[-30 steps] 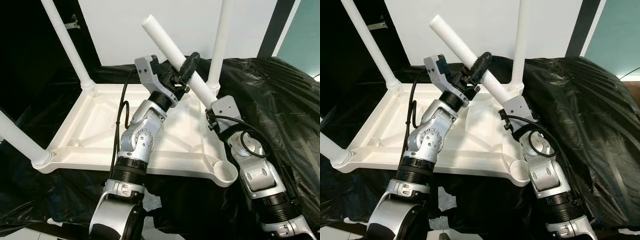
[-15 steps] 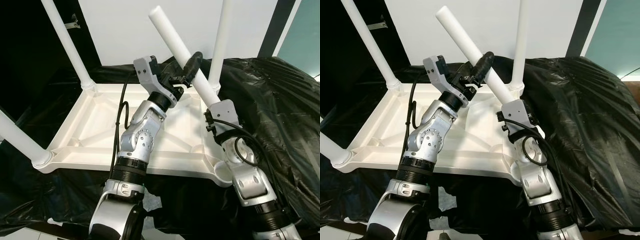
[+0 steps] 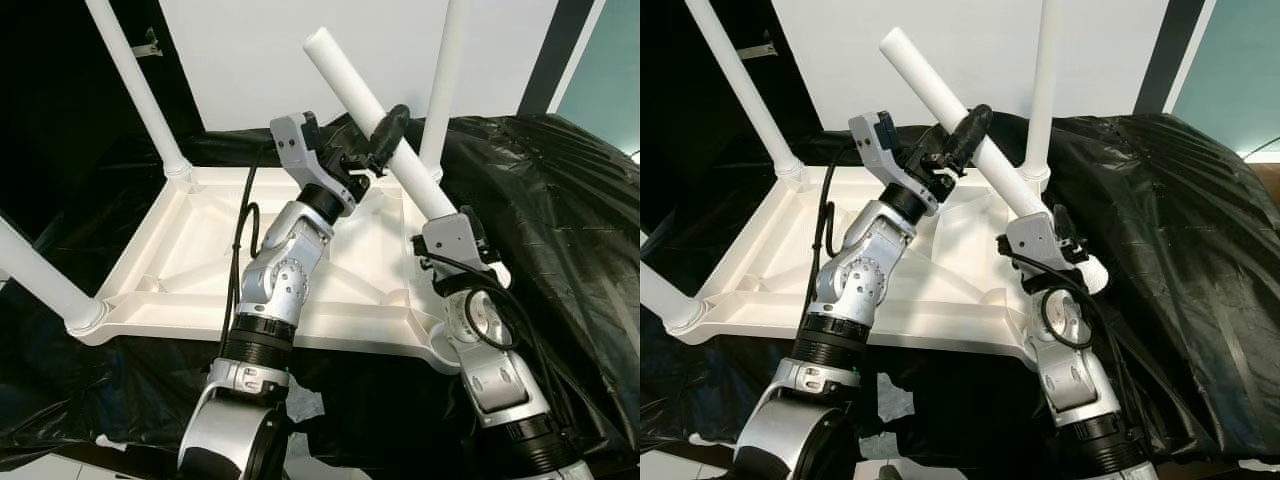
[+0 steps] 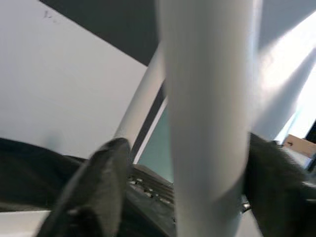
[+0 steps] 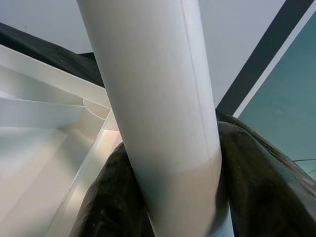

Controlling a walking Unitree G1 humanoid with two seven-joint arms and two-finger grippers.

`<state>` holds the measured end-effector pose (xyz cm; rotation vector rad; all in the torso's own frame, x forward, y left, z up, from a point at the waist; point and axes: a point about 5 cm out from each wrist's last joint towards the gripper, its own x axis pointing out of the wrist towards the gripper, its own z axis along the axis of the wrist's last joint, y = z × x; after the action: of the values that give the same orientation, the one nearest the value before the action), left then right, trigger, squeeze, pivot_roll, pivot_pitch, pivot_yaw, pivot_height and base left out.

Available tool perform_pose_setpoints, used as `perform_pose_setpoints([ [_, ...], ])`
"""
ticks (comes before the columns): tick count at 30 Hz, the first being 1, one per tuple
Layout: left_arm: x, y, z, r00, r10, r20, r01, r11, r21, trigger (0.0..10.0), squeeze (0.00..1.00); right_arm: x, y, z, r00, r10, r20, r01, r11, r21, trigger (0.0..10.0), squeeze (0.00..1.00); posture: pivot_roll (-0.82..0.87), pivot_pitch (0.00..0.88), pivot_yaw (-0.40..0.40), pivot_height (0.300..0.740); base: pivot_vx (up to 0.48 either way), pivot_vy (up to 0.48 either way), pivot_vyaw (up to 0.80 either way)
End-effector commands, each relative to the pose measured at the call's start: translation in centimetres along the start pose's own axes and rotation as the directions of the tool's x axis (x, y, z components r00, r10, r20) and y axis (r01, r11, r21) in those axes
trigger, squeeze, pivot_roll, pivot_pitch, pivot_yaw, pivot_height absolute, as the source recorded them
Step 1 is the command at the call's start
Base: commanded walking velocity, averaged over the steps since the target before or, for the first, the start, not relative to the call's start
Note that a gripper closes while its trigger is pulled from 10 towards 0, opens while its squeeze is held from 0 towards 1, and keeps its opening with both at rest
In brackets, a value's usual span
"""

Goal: Building children table

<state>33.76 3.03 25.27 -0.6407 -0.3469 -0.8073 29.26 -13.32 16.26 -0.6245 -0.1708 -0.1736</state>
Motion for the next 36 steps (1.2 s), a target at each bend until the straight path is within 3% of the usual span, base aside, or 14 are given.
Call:
perform_pose_setpoints([
  [1, 0.3, -0.6, -0.4, 1.000, -0.002, 0.020, 0.003, 1.000, -0.029, 0.0, 0.00, -0.1, 0.1, 0.0, 1.000, -0.011, -0.002, 0.011, 1.000, 0.006, 0.0, 0.00, -0.11, 0.000, 0.074, 0.740, 0.000, 0.000, 0.00],
  [2, 0.3, -0.6, -0.4, 1.000, -0.002, 0.020, 0.003, 1.000, -0.029, 0.0, 0.00, -0.1, 0.1, 0.0, 1.000, -0.011, -0.002, 0.011, 1.000, 0.006, 0.0, 0.00, -0.11, 0.000, 0.074, 0.740, 0.000, 0.000, 0.00],
  [3, 0.2, -0.6, -0.5, 1.000, -0.007, 0.021, 0.007, 0.999, -0.031, 0.0, 0.00, -0.1, 0.2, 0.1, 1.000, -0.001, -0.004, 0.001, 1.000, 0.006, 8.2, 0.00, -0.11, 0.000, 0.073, 0.740, 0.000, 0.000, 0.00],
  [5, 0.1, -0.7, -0.5, 1.000, -0.010, 0.021, 0.010, 0.999, -0.032, 0.0, 0.00, 0.0, 0.2, 0.2, 1.000, 0.011, -0.003, -0.011, 1.000, 0.007, 10.0, 0.00, -0.11, 0.000, 0.071, 0.740, 0.000, 0.000, 0.00],
  [9, 0.1, -0.7, -0.6, 1.000, -0.013, 0.022, 0.013, 0.999, -0.034, 0.0, 0.00, 0.2, 0.3, 0.5, 0.999, 0.035, -0.003, -0.035, 0.999, 0.022, 10.0, 0.00, -0.11, 0.000, 0.068, 0.740, 0.000, 0.000, 0.00],
  [10, 0.1, -0.7, -0.6, 1.000, -0.014, 0.022, 0.015, 0.999, -0.035, 0.0, 0.00, 0.3, 0.4, 0.7, 0.999, 0.052, -0.006, -0.052, 0.998, 0.034, 10.0, 0.13, -0.11, 0.000, 0.069, 0.740, 0.000, 0.000, 0.00],
  [11, 0.1, -0.7, -0.6, 1.000, -0.015, 0.021, 0.016, 0.999, -0.036, 0.0, 0.00, 0.5, 0.4, 1.1, 0.997, 0.080, 0.001, -0.080, 0.996, 0.040, 10.0, 0.75, -0.12, 0.000, 0.068, 0.740, 0.000, 0.000, 0.00],
  [12, 0.1, -0.7, -0.6, 1.000, -0.015, 0.021, 0.016, 0.999, -0.036, 0.0, 0.00, 0.5, 0.4, 1.1, 0.997, 0.080, 0.001, -0.080, 0.996, 0.040, 10.0, 0.75, -0.12, 0.000, 0.068, 0.740, 0.000, 0.000, 0.00],
  [13, 0.2, -0.8, -0.7, 1.000, -0.017, 0.020, 0.017, 0.999, -0.036, 0.0, 0.00, 0.7, 0.5, 1.5, 0.994, 0.108, 0.006, -0.108, 0.993, 0.049, 10.0, 0.99, -0.12, 0.000, 0.066, 0.740, 0.000, 0.000, 0.00],
  [15, 0.2, -0.8, -0.7, 1.000, -0.018, 0.019, 0.018, 0.999, -0.037, 0.0, 0.00, 0.9, 0.4, 1.9, 0.991, 0.135, 0.003, -0.135, 0.988, 0.071, 10.0, 1.00, -0.12, 0.000, 0.064, 0.740, 0.000, 0.000, 0.00],
  [18, 0.2, -0.8, -0.8, 1.000, -0.019, 0.018, 0.020, 0.999, -0.036, 0.0, 0.00, 1.1, 0.2, 2.4, 0.983, 0.185, -0.014, -0.182, 0.975, 0.131, 10.0, 1.00, -0.12, 0.000, 0.060, 0.740, 0.000, 0.000, 0.00],
  [19, 0.2, -0.8, -0.8, 1.000, -0.018, 0.018, 0.019, 0.999, -0.036, 0.0, 0.00, 1.1, 0.0, 2.5, 0.978, 0.207, -0.021, -0.201, 0.966, 0.161, 10.0, 0.00, -0.12, 0.000, 0.059, 0.740, 0.000, 0.000, 0.00],
  [34, 0.2, -1.0, -0.8, 0.999, -0.025, 0.021, 0.026, 0.999, -0.038, 0.0, 0.00, 1.5, -0.3, -0.6, 0.888, 0.448, -0.109, -0.426, 0.887, 0.176, 10.0, 0.00, -0.12, 0.000, 0.056, 0.740, 0.000, 0.000, 0.00],
  [36, 0.2, -1.1, -0.8, 0.999, -0.030, 0.023, 0.031, 0.999, -0.035, 0.0, 0.00, 1.6, 0.1, -0.9, 0.876, 0.470, -0.106, -0.453, 0.878, 0.154, 2.6, 0.00, -0.11, 0.000, 0.055, 0.740, 0.000, 0.000, 0.00],
])
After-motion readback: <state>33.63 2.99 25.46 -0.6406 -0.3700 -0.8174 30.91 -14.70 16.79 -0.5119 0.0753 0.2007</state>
